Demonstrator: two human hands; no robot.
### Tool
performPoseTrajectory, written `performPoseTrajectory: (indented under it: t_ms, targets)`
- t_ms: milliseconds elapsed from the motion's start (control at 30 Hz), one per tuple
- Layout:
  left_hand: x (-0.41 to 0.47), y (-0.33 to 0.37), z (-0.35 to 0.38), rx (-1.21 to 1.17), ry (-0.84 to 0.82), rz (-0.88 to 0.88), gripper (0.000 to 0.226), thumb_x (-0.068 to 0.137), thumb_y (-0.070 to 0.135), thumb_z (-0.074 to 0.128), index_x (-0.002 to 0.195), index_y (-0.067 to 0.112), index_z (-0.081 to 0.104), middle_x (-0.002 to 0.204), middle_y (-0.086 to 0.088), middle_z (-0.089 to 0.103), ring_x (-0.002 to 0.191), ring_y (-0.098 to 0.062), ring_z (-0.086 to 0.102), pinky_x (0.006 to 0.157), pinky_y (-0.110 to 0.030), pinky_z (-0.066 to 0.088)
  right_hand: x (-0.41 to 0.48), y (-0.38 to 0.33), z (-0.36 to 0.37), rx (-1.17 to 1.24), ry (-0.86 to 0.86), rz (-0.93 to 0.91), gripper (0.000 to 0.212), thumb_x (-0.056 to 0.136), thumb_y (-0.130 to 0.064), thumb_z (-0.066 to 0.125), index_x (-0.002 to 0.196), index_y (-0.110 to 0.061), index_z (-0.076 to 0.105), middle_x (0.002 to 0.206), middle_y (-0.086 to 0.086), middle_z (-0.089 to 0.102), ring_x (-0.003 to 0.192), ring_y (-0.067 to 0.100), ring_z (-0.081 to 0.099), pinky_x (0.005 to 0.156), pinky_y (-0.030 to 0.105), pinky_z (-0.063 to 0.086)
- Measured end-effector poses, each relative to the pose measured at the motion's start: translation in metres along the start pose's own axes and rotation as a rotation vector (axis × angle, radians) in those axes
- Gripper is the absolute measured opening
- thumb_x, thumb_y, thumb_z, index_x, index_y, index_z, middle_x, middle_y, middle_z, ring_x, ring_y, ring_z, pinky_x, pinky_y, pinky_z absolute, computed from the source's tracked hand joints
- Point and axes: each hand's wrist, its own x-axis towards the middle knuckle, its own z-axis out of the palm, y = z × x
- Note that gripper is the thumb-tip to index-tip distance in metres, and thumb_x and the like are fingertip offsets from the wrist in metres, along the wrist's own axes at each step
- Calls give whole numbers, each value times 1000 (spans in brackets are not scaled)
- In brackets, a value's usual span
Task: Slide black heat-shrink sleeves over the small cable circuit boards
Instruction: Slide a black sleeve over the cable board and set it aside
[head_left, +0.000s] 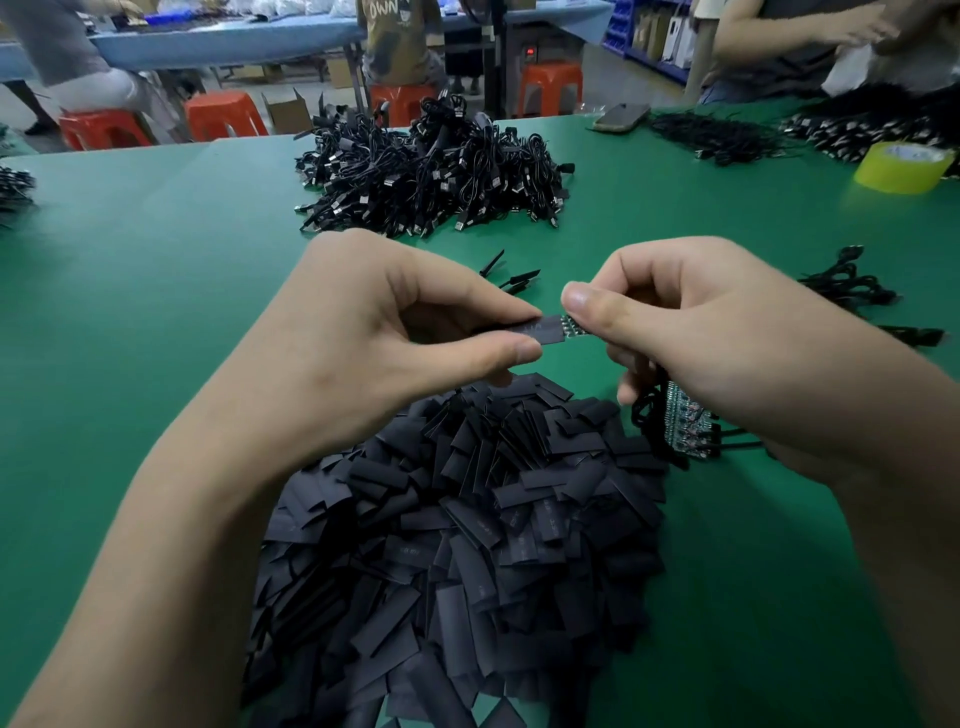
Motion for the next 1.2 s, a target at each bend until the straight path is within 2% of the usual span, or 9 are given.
performPoseTrajectory:
  t_ms: [133, 233, 333, 433, 500, 700, 833, 1000, 1200]
  targets:
    - [3, 0, 6, 70, 33, -11, 15, 80, 32, 80, 96, 33, 79, 74, 17, 76, 67, 1, 73, 68, -16, 59, 1, 1, 1, -27, 65, -22, 33, 96, -44, 64, 71, -23, 65, 64, -2, 51, 49, 18, 66, 70, 48, 52]
    - [3, 1, 9, 111, 40, -14, 14, 82, 31, 80, 96, 31, 80, 74, 15, 77, 66, -2, 73, 68, -24, 60, 2, 2, 1, -24, 71, -15, 33, 96, -42, 66, 73, -19, 66, 59, -6, 53, 47, 20, 66, 70, 47, 51]
    - [4, 2, 10, 113, 29, 2, 17, 81, 28, 81, 98, 27, 80, 75, 14, 77, 67, -4, 74, 69, -27, 60, 3, 4, -1, 13, 65, 3, 34, 96, -39, 67, 73, -13, 65, 65, 3, 51, 46, 21, 65, 68, 46, 52]
    - [4, 3, 11, 177, 71, 45, 22, 80, 29, 82, 101, 27, 81, 76, 16, 77, 69, -2, 73, 70, -22, 58, 3, 4, -2, 91, 47, 18, 40, 97, -32, 66, 75, 0, 60, 68, 13, 47, 48, 20, 55, 51, 25, 51]
    - [5, 3, 12, 246, 117, 83, 23, 81, 30, 83, 103, 24, 81, 82, 16, 76, 71, -3, 71, 72, -21, 57, 3, 4, -2, 150, 48, 25, 46, 97, -29, 66, 80, 12, 55, 67, 11, 46, 52, 21, 47, 46, 19, 49]
    - [6, 3, 15, 331, 170, 147, 23, 84, 30, 84, 105, 20, 82, 90, 10, 78, 73, -1, 70, 74, -22, 56, 3, 4, -2, 199, 31, 42, 35, 98, -27, 66, 73, -1, 61, 60, 7, 56, 51, 16, 55, 55, 31, 59]
    - [6, 2, 16, 328, 204, 155, 19, 87, 29, 82, 104, 19, 82, 87, 10, 78, 74, -2, 70, 73, -22, 56, 1, 2, -3, 210, 10, 27, 33, 99, -24, 63, 74, -5, 63, 59, 6, 68, 52, 18, 66, 57, 30, 59]
    - [7, 1, 17, 347, 190, 184, 21, 86, 29, 82, 105, 20, 81, 91, 10, 78, 76, -1, 70, 75, -21, 56, 0, 1, -4, 223, -13, 50, 33, 99, -25, 63, 72, -6, 62, 56, 5, 64, 48, 18, 62, 74, 57, 60]
    - [7, -1, 18, 362, 151, 225, 25, 83, 33, 81, 104, 21, 81, 89, 8, 78, 75, -4, 70, 73, -28, 55, 1, 2, -3, 205, -29, 32, 31, 99, -25, 64, 74, -7, 62, 57, 6, 66, 50, 19, 64, 72, 50, 63]
